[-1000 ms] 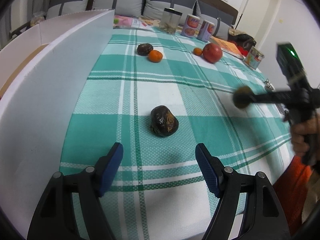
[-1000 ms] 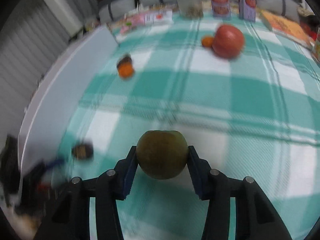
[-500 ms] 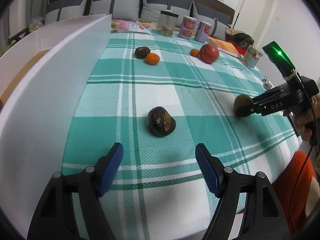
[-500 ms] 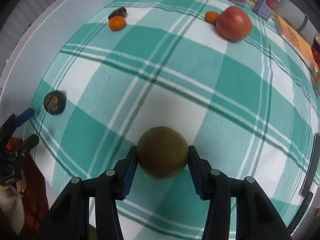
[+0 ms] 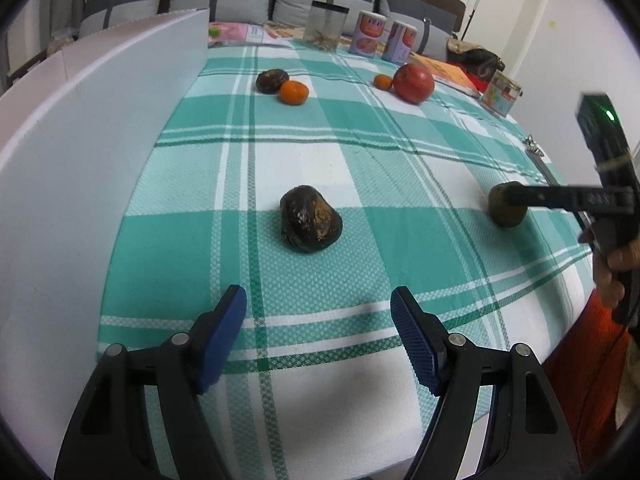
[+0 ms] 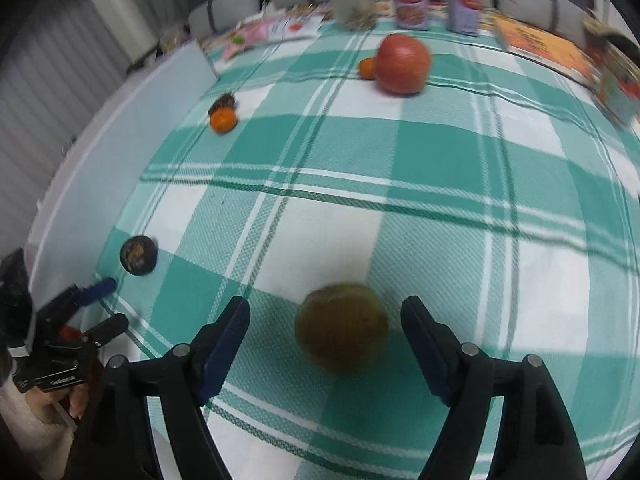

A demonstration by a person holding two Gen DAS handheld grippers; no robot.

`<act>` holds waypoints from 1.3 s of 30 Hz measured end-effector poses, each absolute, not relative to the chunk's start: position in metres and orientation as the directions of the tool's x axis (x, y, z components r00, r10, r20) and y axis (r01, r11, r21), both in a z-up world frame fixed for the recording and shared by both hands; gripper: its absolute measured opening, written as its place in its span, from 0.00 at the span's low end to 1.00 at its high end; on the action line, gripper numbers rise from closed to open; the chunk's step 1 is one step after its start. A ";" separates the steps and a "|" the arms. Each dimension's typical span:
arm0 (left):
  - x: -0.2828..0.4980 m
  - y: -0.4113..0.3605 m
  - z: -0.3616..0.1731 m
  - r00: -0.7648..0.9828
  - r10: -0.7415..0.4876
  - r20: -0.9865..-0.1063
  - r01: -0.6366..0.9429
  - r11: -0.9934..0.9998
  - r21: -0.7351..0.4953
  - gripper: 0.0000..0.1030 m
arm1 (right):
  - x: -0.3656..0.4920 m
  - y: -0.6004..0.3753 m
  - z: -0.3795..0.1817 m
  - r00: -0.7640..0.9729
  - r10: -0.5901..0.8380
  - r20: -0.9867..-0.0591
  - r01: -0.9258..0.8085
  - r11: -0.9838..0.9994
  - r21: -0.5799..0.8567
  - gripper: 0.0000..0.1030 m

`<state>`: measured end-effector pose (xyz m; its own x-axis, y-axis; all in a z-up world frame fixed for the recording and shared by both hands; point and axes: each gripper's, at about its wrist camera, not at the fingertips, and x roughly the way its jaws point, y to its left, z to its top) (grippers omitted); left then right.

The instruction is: Organize fruits

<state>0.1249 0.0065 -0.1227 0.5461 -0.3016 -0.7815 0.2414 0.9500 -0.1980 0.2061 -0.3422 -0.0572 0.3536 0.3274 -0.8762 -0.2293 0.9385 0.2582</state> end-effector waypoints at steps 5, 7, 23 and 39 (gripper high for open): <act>0.139 0.000 -0.122 0.550 -0.316 -0.773 0.262 0.944 -0.200 0.74 | 0.173 -0.370 -0.067 0.411 0.345 -0.844 -0.170 0.939 0.301 0.79; 0.146 -0.005 -0.123 0.549 -0.319 -0.772 0.277 0.941 -0.192 0.74 | 0.163 -0.377 -0.069 0.426 0.344 -0.837 -0.154 0.939 0.307 0.79; 0.167 -0.010 -0.121 0.545 -0.315 -0.777 0.246 0.946 -0.211 0.36 | 0.181 -0.355 -0.063 0.455 0.333 -0.826 -0.196 0.942 0.272 0.79; 0.147 0.065 -0.007 0.652 -0.450 -0.611 0.154 0.867 -0.474 0.36 | 0.221 -0.290 0.003 0.422 0.487 -0.765 -0.273 0.873 0.405 0.47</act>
